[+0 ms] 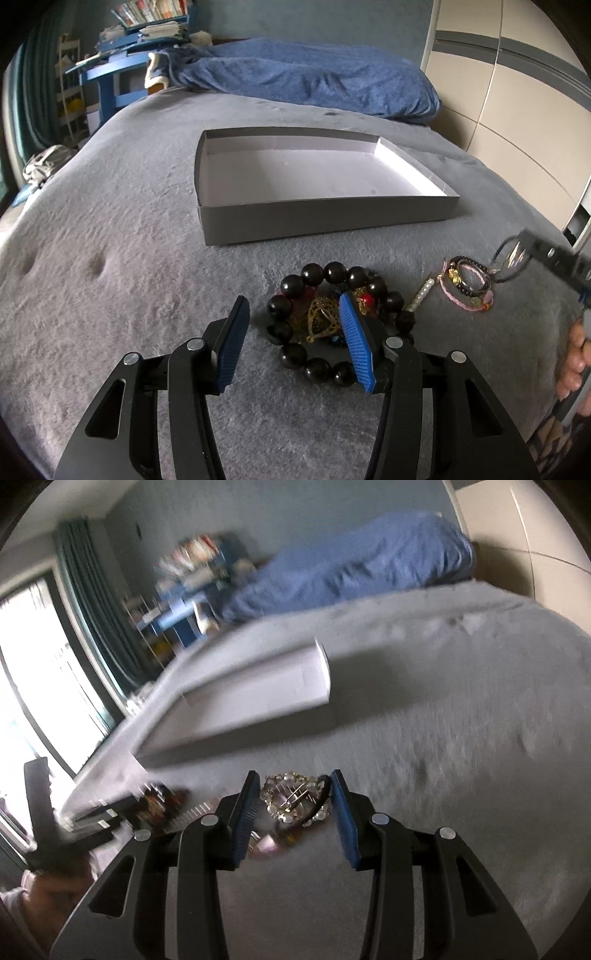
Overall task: Organize jewelry
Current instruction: 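Lift the clip and hair tie with the right tool toward the left tool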
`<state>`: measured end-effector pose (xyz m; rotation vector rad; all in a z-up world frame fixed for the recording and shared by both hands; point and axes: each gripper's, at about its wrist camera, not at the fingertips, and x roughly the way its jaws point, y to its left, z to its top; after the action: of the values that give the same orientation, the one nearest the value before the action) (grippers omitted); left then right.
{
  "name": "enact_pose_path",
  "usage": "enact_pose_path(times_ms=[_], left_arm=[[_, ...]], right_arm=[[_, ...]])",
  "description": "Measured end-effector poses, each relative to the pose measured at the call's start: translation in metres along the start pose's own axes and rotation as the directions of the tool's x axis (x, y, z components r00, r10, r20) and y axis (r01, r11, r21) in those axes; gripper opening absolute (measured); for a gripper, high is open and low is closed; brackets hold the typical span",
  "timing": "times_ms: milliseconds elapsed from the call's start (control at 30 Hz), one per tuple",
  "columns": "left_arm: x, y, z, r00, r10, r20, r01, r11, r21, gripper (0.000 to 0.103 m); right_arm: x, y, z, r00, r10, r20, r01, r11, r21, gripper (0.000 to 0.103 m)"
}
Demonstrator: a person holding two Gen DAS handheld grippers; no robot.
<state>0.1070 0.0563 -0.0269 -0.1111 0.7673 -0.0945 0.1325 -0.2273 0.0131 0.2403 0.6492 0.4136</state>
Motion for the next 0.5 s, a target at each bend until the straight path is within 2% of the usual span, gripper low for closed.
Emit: enact_pose_path(times_ms=[267,500], left_arm=[[0.0,-0.001,-0.001,1.0,-0.001,-0.002,0.001,1.0,0.002,0.053],[-0.007,-0.01,-0.003,1.0,-0.006,0.025,0.005,0.999,0.047,0.053]], right_arm=[[0.017,-0.009,-0.012,0.99,-0.061,-0.124,0.062,0.998,-0.001,0.039],[0.018,-0.008,-0.015,0.99,-0.017,-0.142,0.019,1.0,0.017,0.039]])
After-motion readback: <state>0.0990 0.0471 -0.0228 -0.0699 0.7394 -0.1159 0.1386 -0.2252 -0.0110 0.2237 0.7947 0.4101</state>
